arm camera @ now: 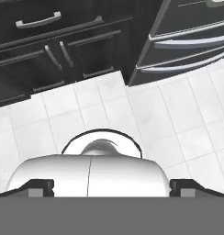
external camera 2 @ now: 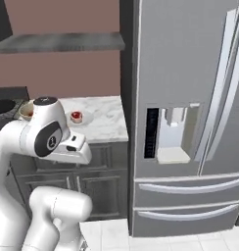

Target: Place one of the steaks on the plate and the other in the bowl. Then place the bowl in the fridge.

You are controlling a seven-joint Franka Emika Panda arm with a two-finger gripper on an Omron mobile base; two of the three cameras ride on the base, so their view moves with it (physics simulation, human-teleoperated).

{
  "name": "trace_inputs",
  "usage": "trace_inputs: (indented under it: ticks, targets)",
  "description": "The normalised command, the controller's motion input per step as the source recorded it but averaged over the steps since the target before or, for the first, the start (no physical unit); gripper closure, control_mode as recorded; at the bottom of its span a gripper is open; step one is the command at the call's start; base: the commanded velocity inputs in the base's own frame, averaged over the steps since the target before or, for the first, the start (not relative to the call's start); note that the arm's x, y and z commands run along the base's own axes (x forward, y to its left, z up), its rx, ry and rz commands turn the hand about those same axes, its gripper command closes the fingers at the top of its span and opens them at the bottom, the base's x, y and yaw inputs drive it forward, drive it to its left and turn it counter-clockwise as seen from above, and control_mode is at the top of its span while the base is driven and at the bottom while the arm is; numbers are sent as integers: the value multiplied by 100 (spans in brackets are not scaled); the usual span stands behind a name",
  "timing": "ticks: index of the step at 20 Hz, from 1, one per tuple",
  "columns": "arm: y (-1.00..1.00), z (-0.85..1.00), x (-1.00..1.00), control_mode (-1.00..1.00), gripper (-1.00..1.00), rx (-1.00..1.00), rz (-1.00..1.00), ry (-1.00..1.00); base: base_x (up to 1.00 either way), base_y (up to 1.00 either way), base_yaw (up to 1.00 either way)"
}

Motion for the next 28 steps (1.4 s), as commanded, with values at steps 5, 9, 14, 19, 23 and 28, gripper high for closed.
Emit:
trace_inputs:
  ticks: [5, 9, 14, 19, 23, 28]
  targets:
    - [0, 0, 0, 100, -100, 0, 0, 0, -22, -64, -30]
    - [0, 0, 0, 100, -100, 0, 0, 0, 0, -95, -16]
    - [0, 0, 0, 100, -100, 0, 0, 0, 1, -100, 3]
    - [0, 0, 0, 100, -100, 0, 0, 0, 14, -92, 40]
    - [0, 0, 0, 100, -100, 0, 0, 0, 0, -75, 51]
    - [0, 0, 0, 100, -100, 0, 0, 0, 5, -77, 52]
